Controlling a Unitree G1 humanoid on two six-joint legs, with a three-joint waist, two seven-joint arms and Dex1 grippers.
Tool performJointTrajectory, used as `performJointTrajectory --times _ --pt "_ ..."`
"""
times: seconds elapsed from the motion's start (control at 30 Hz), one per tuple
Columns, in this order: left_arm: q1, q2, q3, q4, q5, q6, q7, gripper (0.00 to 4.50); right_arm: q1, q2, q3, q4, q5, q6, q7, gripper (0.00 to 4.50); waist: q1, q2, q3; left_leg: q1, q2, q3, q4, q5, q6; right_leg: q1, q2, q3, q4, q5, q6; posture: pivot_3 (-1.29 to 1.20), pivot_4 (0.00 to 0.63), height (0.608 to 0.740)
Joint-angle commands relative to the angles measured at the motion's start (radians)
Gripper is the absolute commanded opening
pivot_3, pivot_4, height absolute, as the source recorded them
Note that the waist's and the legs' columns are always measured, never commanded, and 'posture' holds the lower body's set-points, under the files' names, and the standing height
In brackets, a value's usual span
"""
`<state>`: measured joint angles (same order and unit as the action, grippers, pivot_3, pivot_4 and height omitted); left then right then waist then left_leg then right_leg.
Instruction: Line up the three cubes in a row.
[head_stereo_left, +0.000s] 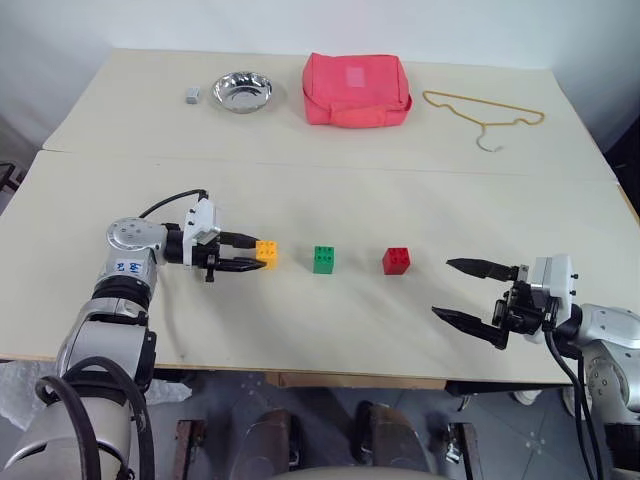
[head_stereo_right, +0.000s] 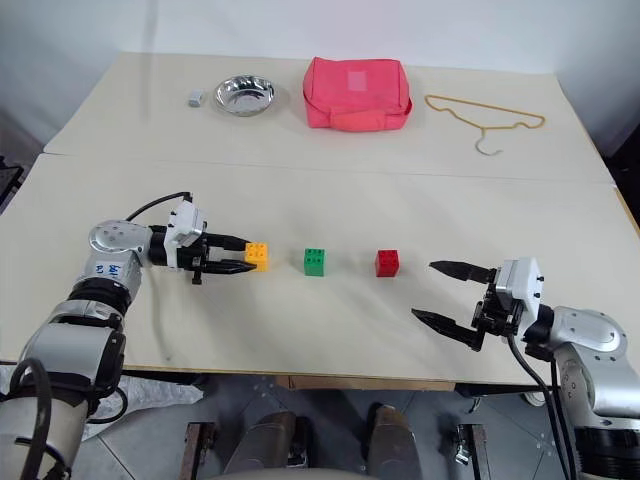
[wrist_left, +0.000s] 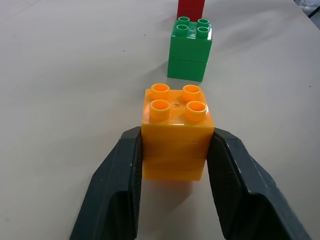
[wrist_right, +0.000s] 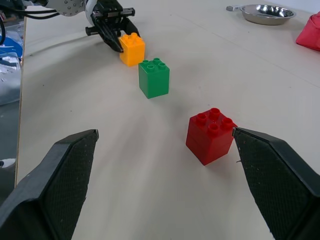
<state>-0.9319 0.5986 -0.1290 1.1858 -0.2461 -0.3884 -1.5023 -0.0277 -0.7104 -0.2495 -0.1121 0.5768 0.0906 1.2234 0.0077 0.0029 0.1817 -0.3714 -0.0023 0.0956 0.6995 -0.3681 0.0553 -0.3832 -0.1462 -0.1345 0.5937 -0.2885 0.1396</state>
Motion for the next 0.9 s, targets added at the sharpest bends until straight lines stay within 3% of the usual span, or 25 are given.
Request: performJointTrajectory --times 0.03,0.17,0.2,0.37,0.47,0.57,0.73,0.9 --pt "0.021 0.032 -0.025 -0.066 -0.046 0.046 -0.112 3.1 -0.021 -0.025 -0.024 0.009 0.019 0.0 0.026 4.5 -0.004 0.0 0.0 0.0 0.0 0.0 0.0 0.0 0.0 0.0 0.0 0.0 0.0 0.0 0.0 0.0 0.15 0.74" --pt "0.098 0.085 -0.045 -0.222 -0.164 0.096 -0.112 4.32 -0.056 -0.027 -0.003 0.053 0.018 -0.005 0.065 4.5 -0.008 0.0 0.0 0.0 0.0 -0.001 0.0 0.0 0.0 0.0 -0.001 0.0 0.001 0.0 0.0 0.0 0.15 0.74" --pt "0.115 0.1 -0.038 -0.252 -0.188 0.11 -0.112 4.42 -0.067 -0.026 -0.001 0.068 0.019 -0.008 0.077 4.5 -0.009 0.0 0.0 0.0 0.0 -0.001 0.0 0.0 0.0 0.0 -0.001 0.0 0.001 0.0 0.0 0.0 0.15 0.74" --pt "0.18 0.146 0.12 -0.338 -0.257 0.188 -0.078 4.42 -0.152 -0.003 0.011 0.157 0.029 -0.026 0.135 4.5 -0.01 0.0 0.0 0.0 0.0 -0.002 0.001 0.0 0.0 0.0 -0.001 0.0 0.001 0.0 0.0 0.0 0.15 0.74" --pt "0.228 0.169 0.162 -0.375 -0.195 0.152 0.058 4.42 -0.207 0.028 -0.004 0.189 0.079 -0.016 0.169 4.5 -0.011 0.0 0.0 0.0 -0.001 -0.002 0.001 0.0 0.0 0.0 -0.002 0.0 0.001 0.0 0.0 0.0 0.15 0.74" --pt "0.288 0.163 0.225 -0.475 -0.239 0.175 0.04 4.42 -0.232 -0.005 0.023 0.245 0.055 -0.033 0.271 4.5 -0.008 0.0 0.0 0.0 -0.001 -0.003 0.001 0.0 0.0 0.0 -0.002 0.0 0.002 0.0 0.0 0.0 0.15 0.74" --pt "0.33 0.15 0.268 -0.561 -0.245 0.234 0.076 4.42 -0.314 -0.004 0.031 0.364 0.042 -0.082 0.358 4.5 -0.007 0.0 0.0 0.0 -0.002 -0.003 0.002 0.0 0.001 0.001 -0.003 0.0 0.002 0.0 0.0 0.0 0.15 0.74" --pt "0.349 0.158 0.287 -0.531 -0.213 0.216 0.037 4.42 -0.36 -0.014 0.061 0.44 0.024 -0.122 0.391 4.5 -0.012 0.0 0.0 0.0 -0.001 -0.002 0.001 0.0 0.001 0.001 -0.002 -0.001 0.002 0.0 0.0 0.0 0.15 0.74"
